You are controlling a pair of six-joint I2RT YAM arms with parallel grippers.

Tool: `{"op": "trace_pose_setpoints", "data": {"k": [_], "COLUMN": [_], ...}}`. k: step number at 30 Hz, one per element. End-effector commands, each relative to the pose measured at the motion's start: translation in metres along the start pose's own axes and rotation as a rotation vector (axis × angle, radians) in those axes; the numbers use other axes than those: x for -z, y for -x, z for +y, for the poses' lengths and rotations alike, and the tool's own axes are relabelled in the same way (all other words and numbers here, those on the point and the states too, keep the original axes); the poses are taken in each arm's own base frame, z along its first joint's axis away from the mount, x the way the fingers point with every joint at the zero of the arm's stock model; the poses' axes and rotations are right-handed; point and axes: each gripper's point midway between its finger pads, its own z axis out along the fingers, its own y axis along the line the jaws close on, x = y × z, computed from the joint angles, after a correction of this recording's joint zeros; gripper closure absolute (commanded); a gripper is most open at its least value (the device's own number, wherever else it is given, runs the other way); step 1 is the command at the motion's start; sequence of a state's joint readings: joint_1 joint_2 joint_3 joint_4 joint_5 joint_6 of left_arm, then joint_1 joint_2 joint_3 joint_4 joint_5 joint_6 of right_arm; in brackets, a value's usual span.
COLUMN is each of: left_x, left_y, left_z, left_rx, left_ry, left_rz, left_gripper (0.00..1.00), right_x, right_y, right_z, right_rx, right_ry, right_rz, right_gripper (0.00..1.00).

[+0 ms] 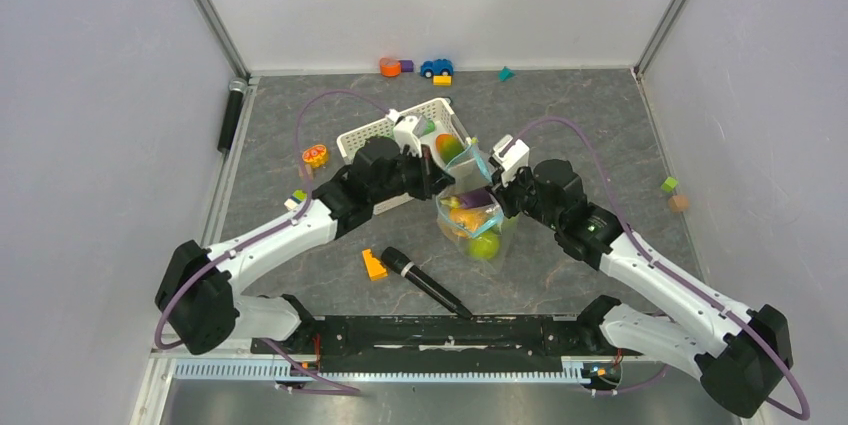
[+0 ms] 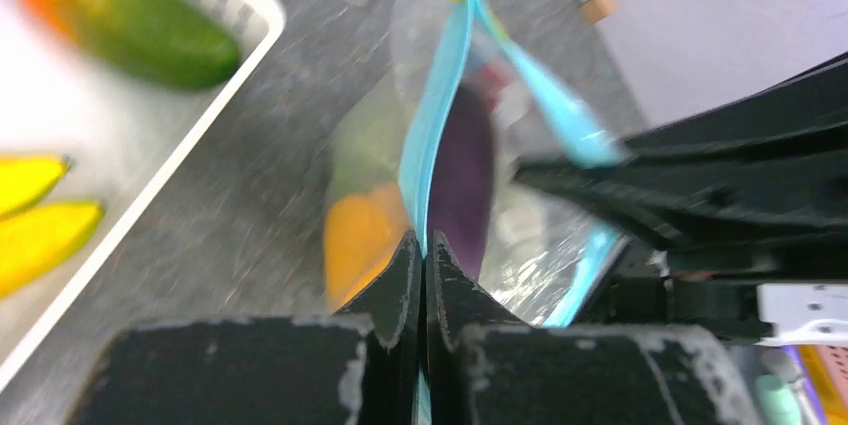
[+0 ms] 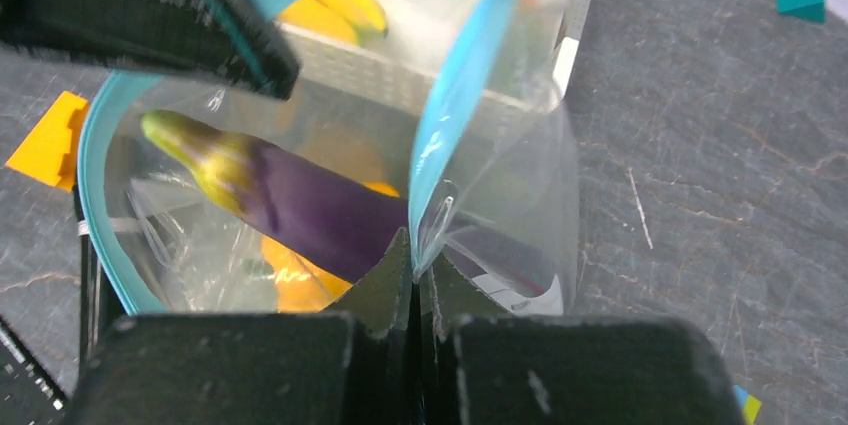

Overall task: Place the food in the zip-top bag and seal the zipper
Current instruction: Adjust the zipper food storage bag at the center of the board.

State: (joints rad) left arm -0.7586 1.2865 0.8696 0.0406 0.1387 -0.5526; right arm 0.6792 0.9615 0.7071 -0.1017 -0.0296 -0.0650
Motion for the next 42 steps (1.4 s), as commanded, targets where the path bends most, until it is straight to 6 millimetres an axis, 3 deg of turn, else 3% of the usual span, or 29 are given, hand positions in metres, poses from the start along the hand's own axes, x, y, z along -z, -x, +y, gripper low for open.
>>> {"op": "trace_pose_setpoints", "data": {"k": [1,6,9,16,21,26,27,28,30,31,35,39,42], "left_x": [0.004,-0.005,-0.012,-0.021,-0.027,-0.03,-0.03,-0.03,-0.028,-0.026,-0.016,-0.009,-0.009], "left_y": [0.069,0.082,0.082,0.062,0.053,0.057,0.06,0.061,0.065,0.069,0.089,0.115,0.122], "left_z": [-0.067,-0.091,-0.087,-0.051,-0.067,-0.068,-0.065,-0.062,-0.055,-0.052,-0.027,0.022,0.061], "left_rx": [-0.081,-0.127,-0.157,-0.198,-0.19,-0.201,-0.207,-0.214,-0.229,-0.238,-0.251,-0.174,-0.086], "left_ry": [-0.227,-0.305,-0.281,-0.122,-0.226,-0.224,-0.2,-0.18,-0.135,-0.113,0.04,0.182,0.248], "left_rz": [-0.132,-0.073,-0.05,0.03,0.083,0.086,0.082,0.078,0.064,0.053,-0.016,-0.073,-0.059], "left_gripper": [0.98,0.98,0.97,0.86,0.84,0.84,0.8,0.66,0.12,0.01,0.0,0.0,0.0], "right_x": [0.009,0.021,0.026,0.053,0.06,0.051,0.05,0.049,0.048,0.049,0.052,0.056,0.059], "right_y": [0.016,0.019,0.029,0.041,0.034,0.023,0.021,0.02,0.017,0.016,0.015,0.017,0.02], "right_z": [0.013,0.016,0.01,0.004,-0.012,-0.015,-0.015,-0.015,-0.017,-0.02,-0.024,-0.026,-0.033], "right_rx": [-0.047,-0.015,-0.04,-0.048,-0.118,-0.123,-0.121,-0.12,-0.122,-0.123,-0.126,-0.127,-0.141], "right_ry": [0.071,0.101,0.047,-0.003,-0.11,-0.128,-0.127,-0.128,-0.142,-0.157,-0.179,-0.19,-0.23], "right_rz": [0.02,0.033,-0.092,-0.335,-0.4,-0.348,-0.333,-0.321,-0.301,-0.295,-0.285,-0.29,-0.31], "right_gripper": [1.0,1.0,1.0,0.97,0.92,0.93,0.94,0.94,0.96,0.96,0.97,1.0,1.0]}}
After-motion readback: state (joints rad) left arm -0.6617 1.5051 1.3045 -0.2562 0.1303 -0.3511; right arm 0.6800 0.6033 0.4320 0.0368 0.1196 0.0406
